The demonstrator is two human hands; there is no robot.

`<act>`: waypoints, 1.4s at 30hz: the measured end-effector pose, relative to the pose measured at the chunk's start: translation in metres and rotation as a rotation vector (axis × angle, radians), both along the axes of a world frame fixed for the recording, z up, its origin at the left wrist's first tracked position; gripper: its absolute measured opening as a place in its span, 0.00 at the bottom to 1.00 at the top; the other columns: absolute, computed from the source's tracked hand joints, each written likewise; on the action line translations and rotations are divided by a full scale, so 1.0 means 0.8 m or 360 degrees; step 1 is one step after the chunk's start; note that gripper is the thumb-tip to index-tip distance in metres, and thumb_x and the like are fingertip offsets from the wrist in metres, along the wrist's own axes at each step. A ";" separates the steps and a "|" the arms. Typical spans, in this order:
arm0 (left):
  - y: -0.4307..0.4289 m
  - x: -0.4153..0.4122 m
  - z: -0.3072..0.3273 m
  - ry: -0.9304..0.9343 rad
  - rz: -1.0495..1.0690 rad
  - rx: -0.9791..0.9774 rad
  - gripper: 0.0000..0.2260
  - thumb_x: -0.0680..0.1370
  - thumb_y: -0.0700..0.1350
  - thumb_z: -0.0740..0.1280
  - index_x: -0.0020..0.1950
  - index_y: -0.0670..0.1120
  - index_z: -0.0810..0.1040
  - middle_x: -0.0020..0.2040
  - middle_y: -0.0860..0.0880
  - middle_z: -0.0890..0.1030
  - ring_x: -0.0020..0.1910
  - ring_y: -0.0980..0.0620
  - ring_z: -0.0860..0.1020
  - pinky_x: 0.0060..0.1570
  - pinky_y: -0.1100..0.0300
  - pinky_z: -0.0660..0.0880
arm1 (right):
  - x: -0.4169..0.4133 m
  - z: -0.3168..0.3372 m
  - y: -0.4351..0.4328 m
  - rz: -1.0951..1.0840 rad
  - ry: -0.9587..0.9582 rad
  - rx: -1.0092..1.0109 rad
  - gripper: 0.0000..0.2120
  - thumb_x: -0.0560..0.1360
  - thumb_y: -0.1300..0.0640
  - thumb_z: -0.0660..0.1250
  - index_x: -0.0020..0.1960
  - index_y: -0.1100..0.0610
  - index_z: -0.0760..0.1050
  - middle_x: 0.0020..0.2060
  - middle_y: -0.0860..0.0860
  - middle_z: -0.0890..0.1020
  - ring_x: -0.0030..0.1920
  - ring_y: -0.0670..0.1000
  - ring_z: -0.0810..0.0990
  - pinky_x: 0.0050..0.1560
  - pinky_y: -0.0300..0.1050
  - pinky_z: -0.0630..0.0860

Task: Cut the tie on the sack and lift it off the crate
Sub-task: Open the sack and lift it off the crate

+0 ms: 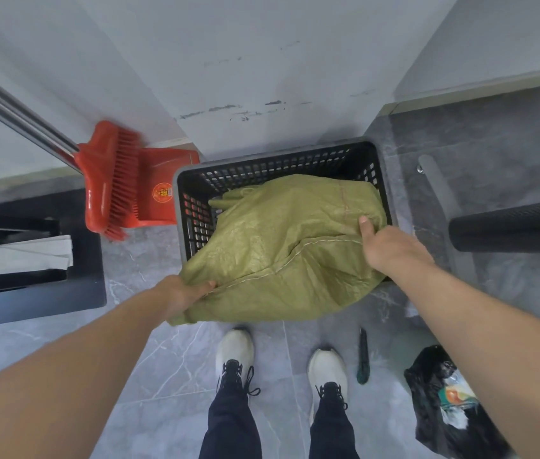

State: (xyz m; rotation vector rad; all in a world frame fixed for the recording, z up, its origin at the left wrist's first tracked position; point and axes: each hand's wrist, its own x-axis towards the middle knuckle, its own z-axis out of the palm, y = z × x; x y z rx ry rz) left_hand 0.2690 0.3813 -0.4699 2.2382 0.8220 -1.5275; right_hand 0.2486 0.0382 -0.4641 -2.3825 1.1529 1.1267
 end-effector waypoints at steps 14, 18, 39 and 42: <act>-0.065 0.040 0.114 -0.0773 -0.0094 -0.0071 0.16 0.82 0.51 0.59 0.46 0.41 0.79 0.48 0.40 0.83 0.51 0.36 0.81 0.48 0.52 0.75 | 0.011 0.093 0.060 -0.0679 -0.1249 0.0146 0.15 0.83 0.51 0.60 0.39 0.57 0.69 0.38 0.54 0.77 0.43 0.59 0.77 0.42 0.49 0.69; -0.071 0.034 0.167 -0.0998 0.0015 -0.0083 0.16 0.82 0.49 0.60 0.41 0.40 0.78 0.40 0.42 0.80 0.45 0.37 0.80 0.42 0.52 0.72 | 0.009 0.144 0.064 -0.0764 -0.1360 0.0257 0.15 0.82 0.51 0.60 0.40 0.58 0.70 0.38 0.55 0.79 0.42 0.59 0.76 0.42 0.49 0.69; -0.068 -0.004 0.350 -0.1364 -0.0128 -0.0049 0.15 0.82 0.50 0.59 0.39 0.45 0.76 0.42 0.42 0.82 0.43 0.38 0.79 0.41 0.53 0.70 | -0.038 0.337 0.069 -0.1098 -0.1443 0.0367 0.12 0.83 0.53 0.59 0.46 0.59 0.72 0.47 0.59 0.80 0.46 0.60 0.77 0.45 0.49 0.70; -0.064 -0.006 0.374 -0.1362 -0.0124 -0.0099 0.16 0.82 0.49 0.59 0.36 0.46 0.72 0.40 0.43 0.80 0.40 0.39 0.76 0.40 0.53 0.69 | -0.040 0.363 0.078 -0.1129 -0.1429 0.0390 0.11 0.83 0.53 0.58 0.48 0.59 0.72 0.48 0.59 0.79 0.46 0.59 0.77 0.44 0.47 0.69</act>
